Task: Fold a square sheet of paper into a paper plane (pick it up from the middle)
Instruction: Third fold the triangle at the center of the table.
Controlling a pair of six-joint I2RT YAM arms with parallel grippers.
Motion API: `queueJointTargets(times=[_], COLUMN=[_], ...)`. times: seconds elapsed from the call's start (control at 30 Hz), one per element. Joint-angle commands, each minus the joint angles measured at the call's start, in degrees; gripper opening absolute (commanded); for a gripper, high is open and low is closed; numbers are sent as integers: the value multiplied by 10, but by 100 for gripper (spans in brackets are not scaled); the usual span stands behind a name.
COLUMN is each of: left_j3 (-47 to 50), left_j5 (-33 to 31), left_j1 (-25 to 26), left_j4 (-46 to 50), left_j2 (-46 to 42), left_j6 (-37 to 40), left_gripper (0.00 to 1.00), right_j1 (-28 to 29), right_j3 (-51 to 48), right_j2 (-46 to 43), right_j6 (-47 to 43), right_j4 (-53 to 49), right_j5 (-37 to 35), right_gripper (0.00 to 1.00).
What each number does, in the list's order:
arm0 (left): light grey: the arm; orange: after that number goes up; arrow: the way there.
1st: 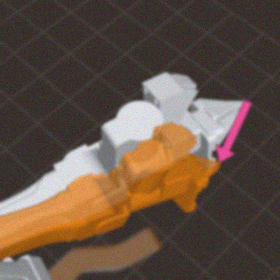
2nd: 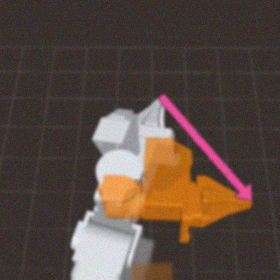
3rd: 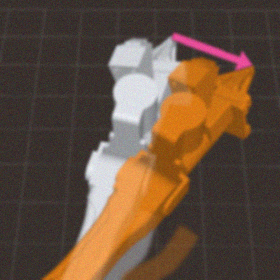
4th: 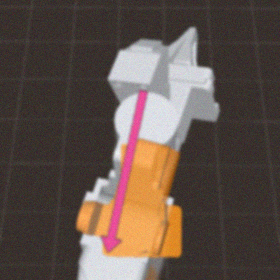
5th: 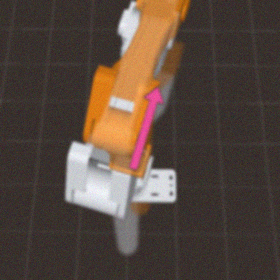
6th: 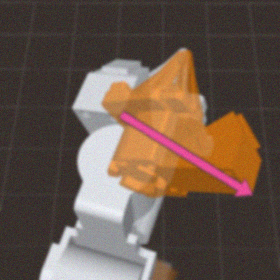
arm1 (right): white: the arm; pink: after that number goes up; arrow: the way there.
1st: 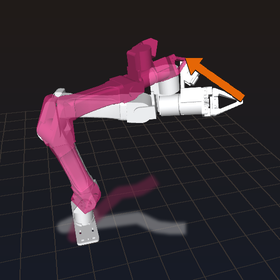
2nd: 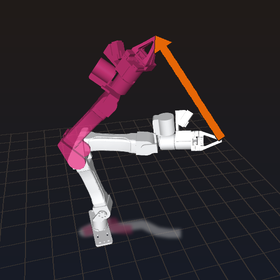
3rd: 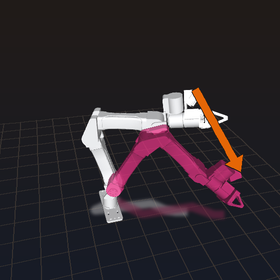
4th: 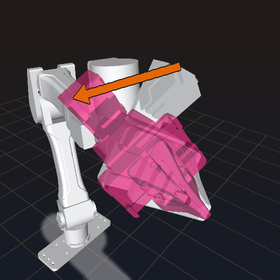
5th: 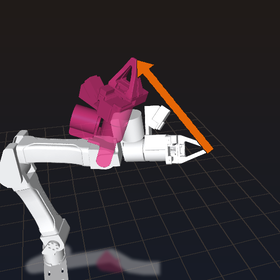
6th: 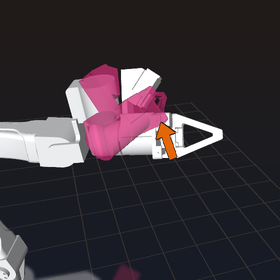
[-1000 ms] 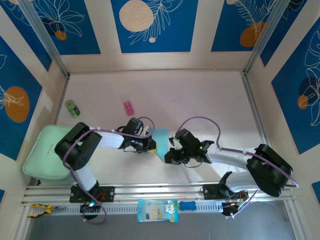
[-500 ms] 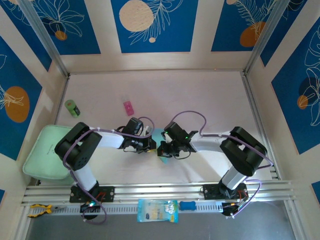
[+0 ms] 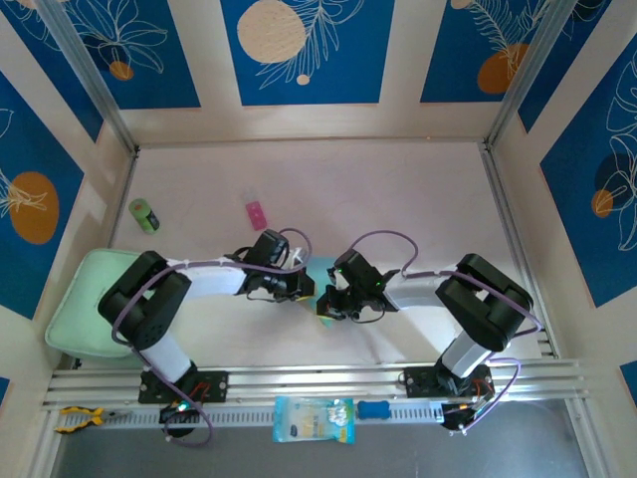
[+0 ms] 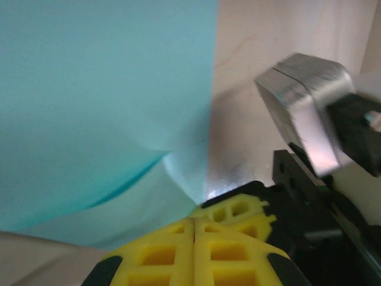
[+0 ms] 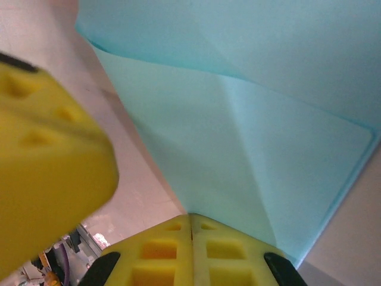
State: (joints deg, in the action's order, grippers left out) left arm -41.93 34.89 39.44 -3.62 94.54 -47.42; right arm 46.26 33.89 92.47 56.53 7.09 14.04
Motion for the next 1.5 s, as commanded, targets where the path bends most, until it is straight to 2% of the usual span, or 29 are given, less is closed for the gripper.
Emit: queueJointTargets(times=[0.0, 0.2, 0.4, 0.8, 1.13, 1.47], left_j3=[-5, -8, 4, -8, -30, -48], left_j5=[-8, -47, -65, -69, -91, -109], left_j1=[10, 8, -14, -64, -107, -125], left_j4=[33, 63, 50, 61, 109, 143], left_j2=[6, 36, 49, 50, 53, 61], left_j6=[9, 9, 4, 13, 30, 46], left_gripper=[0, 0, 0, 0, 0, 0], right_j1=[5, 4, 4, 6, 6, 2], right_j3=[-19, -24, -28, -35, -36, -34], right_j2=[21, 15, 11, 12, 11, 8], right_j6=[11, 10, 7, 3, -3, -25], right_j4=[-58, -63, -74, -79, -82, -94], right_j5=[-21, -24, -32, -38, -35, -27], right_gripper=[0, 0, 0, 0, 0, 0])
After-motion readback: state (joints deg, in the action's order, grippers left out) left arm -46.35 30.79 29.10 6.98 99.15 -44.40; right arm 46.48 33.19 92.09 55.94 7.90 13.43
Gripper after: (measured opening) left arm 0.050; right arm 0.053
